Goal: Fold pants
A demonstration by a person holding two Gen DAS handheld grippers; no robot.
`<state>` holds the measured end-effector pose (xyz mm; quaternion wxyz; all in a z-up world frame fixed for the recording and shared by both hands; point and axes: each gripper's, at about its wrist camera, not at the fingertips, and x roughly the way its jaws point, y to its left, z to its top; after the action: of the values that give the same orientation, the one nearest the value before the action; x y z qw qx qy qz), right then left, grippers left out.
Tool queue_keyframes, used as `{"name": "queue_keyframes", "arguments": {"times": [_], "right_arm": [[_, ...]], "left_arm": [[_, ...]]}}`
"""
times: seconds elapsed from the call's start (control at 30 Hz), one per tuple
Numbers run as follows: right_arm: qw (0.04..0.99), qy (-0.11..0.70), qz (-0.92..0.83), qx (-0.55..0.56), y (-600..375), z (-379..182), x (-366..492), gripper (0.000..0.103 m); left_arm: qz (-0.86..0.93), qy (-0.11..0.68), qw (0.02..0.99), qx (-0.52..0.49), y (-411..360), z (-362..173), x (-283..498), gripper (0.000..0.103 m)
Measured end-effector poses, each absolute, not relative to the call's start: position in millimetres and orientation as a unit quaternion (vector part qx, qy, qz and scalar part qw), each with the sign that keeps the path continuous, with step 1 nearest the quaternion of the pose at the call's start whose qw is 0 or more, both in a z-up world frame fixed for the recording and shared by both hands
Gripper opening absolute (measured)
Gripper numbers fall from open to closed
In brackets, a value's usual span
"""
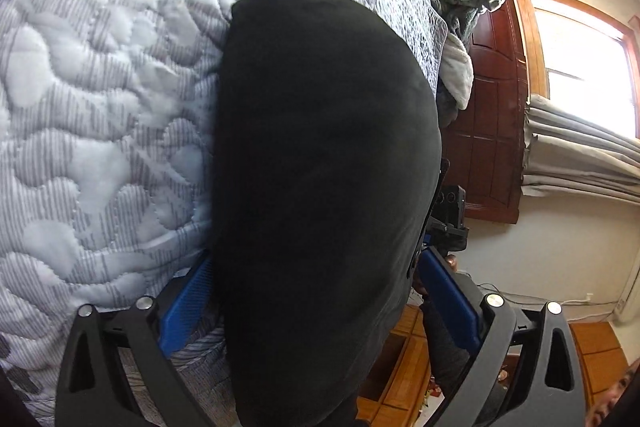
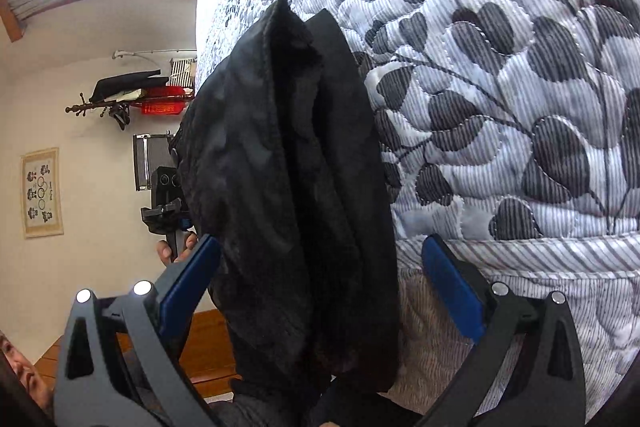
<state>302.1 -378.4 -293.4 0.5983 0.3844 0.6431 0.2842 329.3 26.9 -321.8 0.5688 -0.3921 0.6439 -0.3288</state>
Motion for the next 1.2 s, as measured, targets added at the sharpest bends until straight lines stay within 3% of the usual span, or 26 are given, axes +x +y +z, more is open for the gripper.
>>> {"name": "queue_keyframes", "arguments": {"times": [0.17,0.23,0.27,0.3,0.37,0.4,0.53,0.83,1.2], "right_arm": [[0.588,0.649,0.311,0.37,-354,-294,307,0.101],[0.595,0.642,0.311,0.37,-351,-292,310,0.101],[0.601,0.638,0.312,0.367,-352,-290,309,0.096],[0.608,0.635,0.312,0.36,-351,-287,308,0.08],[0.613,0.63,0.313,0.36,-348,-281,305,0.065],[0.616,0.626,0.315,0.359,-348,-276,305,0.056],[0.632,0.614,0.319,0.348,-340,-253,306,0.045],[0.646,0.59,0.354,0.331,-290,-208,371,0.042],[0.632,0.605,0.373,0.309,-198,-225,525,0.042]], "left_arm": [[-0.329,0.653,0.576,-0.366,6,-321,327,0.099],[-0.309,0.652,0.591,-0.362,3,-321,325,0.092],[-0.307,0.648,0.596,-0.363,8,-323,319,0.077],[-0.304,0.646,0.595,-0.369,10,-323,317,0.071],[-0.305,0.638,0.591,-0.387,12,-322,315,0.051],[-0.304,0.635,0.594,-0.389,12,-321,314,0.048],[-0.298,0.625,0.61,-0.385,15,-309,311,0.035],[-0.283,0.593,0.657,-0.371,58,-259,350,0.032],[-0.236,0.592,0.678,-0.366,153,-260,456,0.032]]}}
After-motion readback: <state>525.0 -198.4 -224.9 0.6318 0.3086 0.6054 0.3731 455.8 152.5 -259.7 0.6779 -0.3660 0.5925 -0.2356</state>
